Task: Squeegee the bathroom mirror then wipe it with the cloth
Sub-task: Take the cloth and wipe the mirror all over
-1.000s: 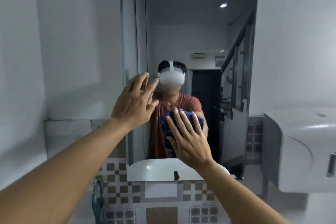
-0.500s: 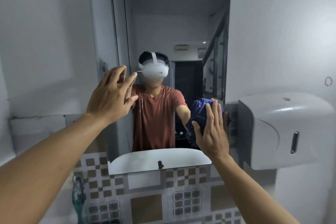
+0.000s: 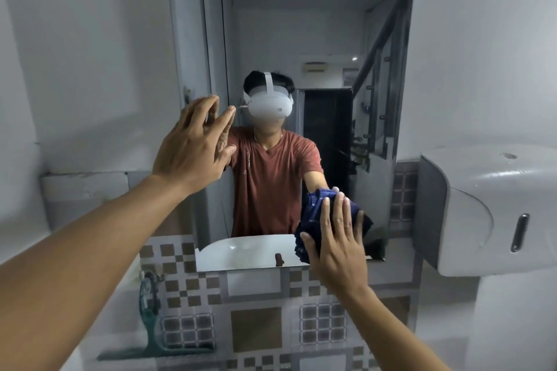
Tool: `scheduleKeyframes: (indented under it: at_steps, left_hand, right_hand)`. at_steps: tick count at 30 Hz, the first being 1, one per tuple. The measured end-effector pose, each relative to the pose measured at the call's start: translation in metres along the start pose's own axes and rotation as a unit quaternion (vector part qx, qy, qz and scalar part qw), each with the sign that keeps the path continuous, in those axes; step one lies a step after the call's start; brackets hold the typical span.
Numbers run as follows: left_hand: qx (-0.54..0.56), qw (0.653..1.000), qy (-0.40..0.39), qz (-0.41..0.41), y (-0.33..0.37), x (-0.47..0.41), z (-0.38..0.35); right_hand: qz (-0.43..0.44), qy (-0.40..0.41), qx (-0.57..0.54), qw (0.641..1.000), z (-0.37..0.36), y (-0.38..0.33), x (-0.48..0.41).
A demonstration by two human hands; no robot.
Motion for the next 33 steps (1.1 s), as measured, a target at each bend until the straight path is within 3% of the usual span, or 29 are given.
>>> scheduleKeyframes:
  at_steps: [14,18,21,26,33]
  left_hand:
    - [0.015,1.0,0.008,0.0,-0.003,0.001,-0.003]
    - [0.004,1.0,0.018,-0.006,-0.004,0.003,-0.005]
    - [0.004,1.0,0.029,-0.005,-0.002,0.008,-0.006]
    - [0.03,0.999,0.024,0.006,0.012,0.025,-0.015]
    - [0.023,1.0,-0.003,0.006,0.018,0.039,-0.032]
  right_hand:
    - [0.199,0.025,0.004,0.98,-0.03,-0.138,-0.029]
    - [0.312,-0.012,0.035,0.949,-0.04,-0.144,-0.023]
    - [0.345,-0.022,0.05,0.937,-0.04,-0.125,-0.012]
    - [0.285,-0.022,0.063,0.956,-0.029,-0.072,0.002]
    - [0.124,-0.014,0.035,0.992,-0.004,-0.002,-0.003]
Point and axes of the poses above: each hand's wrist, its own x-axis away from the middle knuckle, its own z-axis out of the back of the hand, y = z × x, the point moved 1 cm from there along -x, towards the middle knuckle, and after that the axes turned 3 degrees about -z, right-handed, at the moved point
